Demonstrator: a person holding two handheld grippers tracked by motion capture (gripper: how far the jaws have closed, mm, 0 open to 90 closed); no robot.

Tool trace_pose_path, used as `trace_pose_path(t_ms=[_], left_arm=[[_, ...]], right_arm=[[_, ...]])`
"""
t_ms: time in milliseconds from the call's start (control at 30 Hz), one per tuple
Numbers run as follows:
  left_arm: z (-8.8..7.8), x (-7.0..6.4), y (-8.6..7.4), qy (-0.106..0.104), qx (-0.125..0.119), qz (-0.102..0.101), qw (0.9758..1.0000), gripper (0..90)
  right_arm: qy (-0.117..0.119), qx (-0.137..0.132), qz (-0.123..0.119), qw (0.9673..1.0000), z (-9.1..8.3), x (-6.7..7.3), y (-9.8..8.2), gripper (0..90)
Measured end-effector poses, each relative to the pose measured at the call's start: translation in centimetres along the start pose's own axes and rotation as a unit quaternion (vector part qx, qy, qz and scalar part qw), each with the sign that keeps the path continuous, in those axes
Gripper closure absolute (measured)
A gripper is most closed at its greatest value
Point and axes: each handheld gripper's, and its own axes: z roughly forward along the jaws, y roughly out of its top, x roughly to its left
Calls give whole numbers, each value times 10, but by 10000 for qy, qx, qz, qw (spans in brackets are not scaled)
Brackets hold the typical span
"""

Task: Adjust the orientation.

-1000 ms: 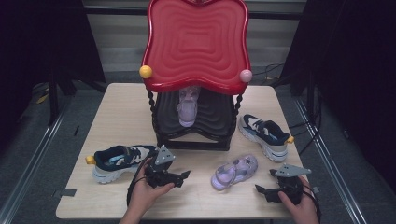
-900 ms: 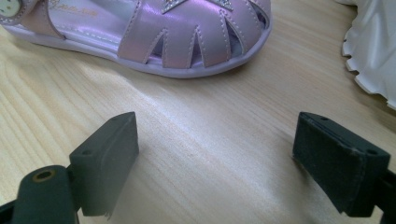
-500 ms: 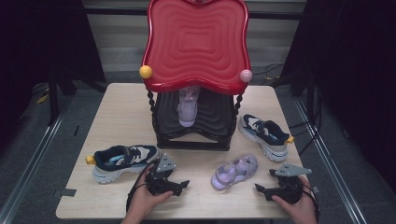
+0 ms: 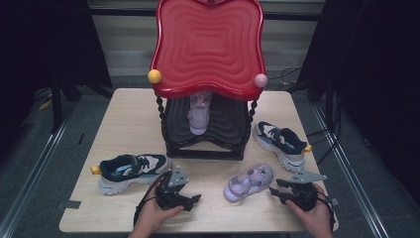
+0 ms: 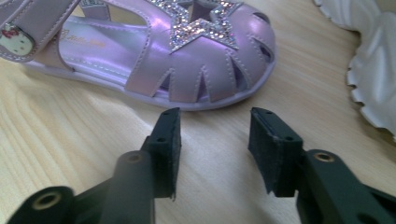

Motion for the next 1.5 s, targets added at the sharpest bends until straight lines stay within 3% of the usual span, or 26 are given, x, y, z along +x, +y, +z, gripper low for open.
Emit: trace_pose_path(t_ms=[167, 433, 800, 1500], left_arm=[[1, 1, 1, 40, 54, 112, 9999, 163], [1, 1, 1, 14, 52, 114, 9999, 155], [1, 1, 1, 10, 58, 118, 9999, 154], [1, 1, 0, 43, 58, 77, 9999, 153]], right_arm=[[21, 42, 64, 10000, 5, -1, 3, 658], [-57, 24, 53, 10000, 12, -5, 9, 725], [16, 25, 5, 10000, 23, -8, 18, 861], [262, -52, -3, 9996, 43, -16, 33, 898]])
